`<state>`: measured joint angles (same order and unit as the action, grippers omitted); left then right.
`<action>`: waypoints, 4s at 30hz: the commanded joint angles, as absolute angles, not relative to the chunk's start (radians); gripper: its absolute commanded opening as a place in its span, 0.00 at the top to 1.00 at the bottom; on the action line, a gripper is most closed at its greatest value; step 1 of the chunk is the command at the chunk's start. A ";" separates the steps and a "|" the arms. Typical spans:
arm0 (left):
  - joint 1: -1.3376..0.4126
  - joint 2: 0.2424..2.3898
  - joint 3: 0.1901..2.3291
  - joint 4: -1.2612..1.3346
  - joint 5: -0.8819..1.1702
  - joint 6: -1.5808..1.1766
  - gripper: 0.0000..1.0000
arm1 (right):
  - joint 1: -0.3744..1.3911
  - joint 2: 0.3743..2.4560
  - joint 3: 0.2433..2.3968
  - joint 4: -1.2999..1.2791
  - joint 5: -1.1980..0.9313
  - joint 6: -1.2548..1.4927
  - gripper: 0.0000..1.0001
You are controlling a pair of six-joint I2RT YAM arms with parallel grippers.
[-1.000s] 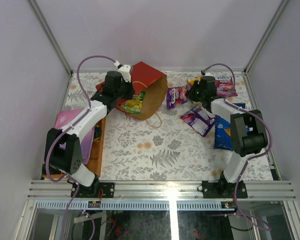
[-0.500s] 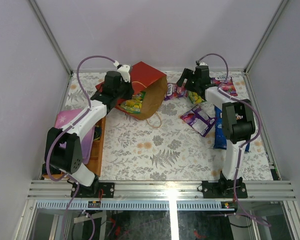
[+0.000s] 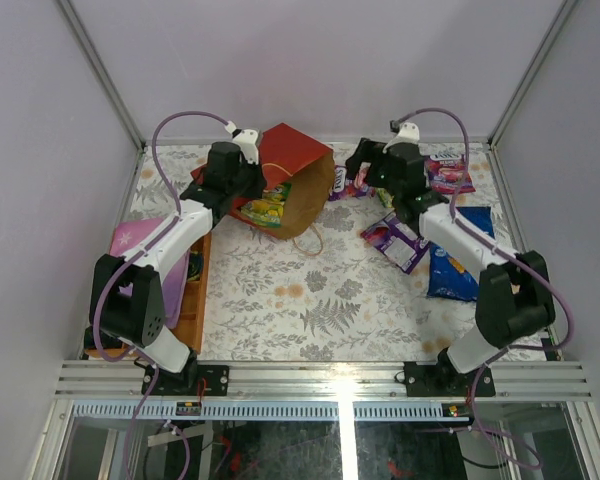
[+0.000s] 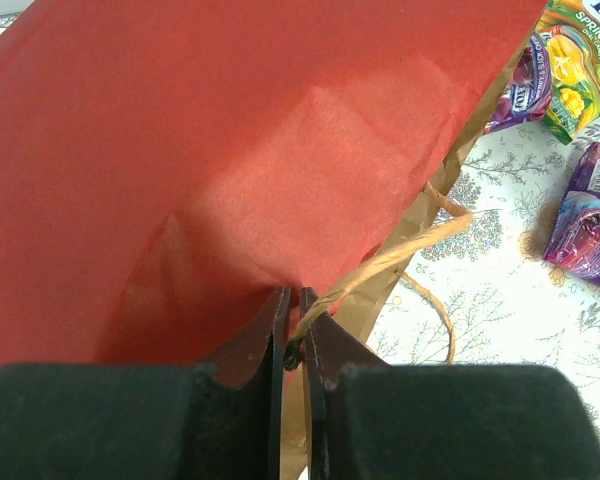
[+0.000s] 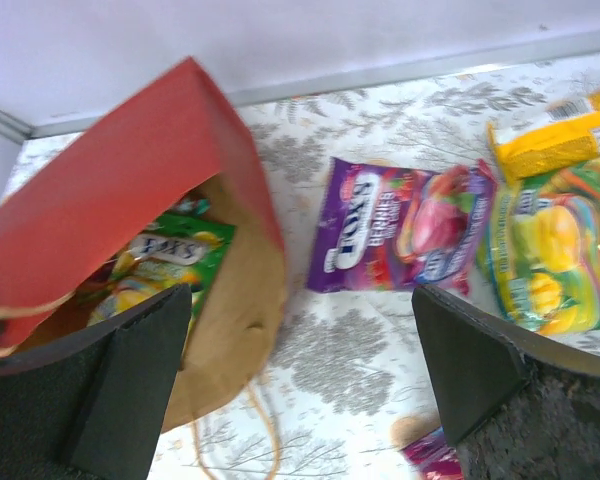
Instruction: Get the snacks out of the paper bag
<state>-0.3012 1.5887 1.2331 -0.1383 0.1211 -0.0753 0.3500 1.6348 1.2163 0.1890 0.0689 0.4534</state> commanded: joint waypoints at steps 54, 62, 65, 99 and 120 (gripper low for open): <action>-0.272 1.569 1.220 -0.103 0.143 -0.084 0.92 | 0.739 2.291 1.467 0.484 0.209 1.170 0.34; -0.271 1.568 1.219 -0.101 0.144 -0.082 0.92 | 0.743 2.315 1.489 0.532 0.149 1.162 0.62; -0.270 1.568 1.217 -0.103 0.143 -0.079 0.93 | 0.743 2.298 1.471 0.551 0.141 1.144 0.79; -0.258 1.607 1.234 -0.122 0.097 -0.064 0.93 | 0.743 0.792 0.507 -0.196 0.352 0.670 0.30; -0.259 1.628 1.251 -0.143 0.077 -0.059 0.93 | 0.742 1.199 0.768 -0.564 0.523 0.674 0.02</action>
<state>-0.2672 1.6169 1.2285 -0.1375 0.1055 -0.0837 0.7395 1.1801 0.7925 -0.4717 0.4740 0.5991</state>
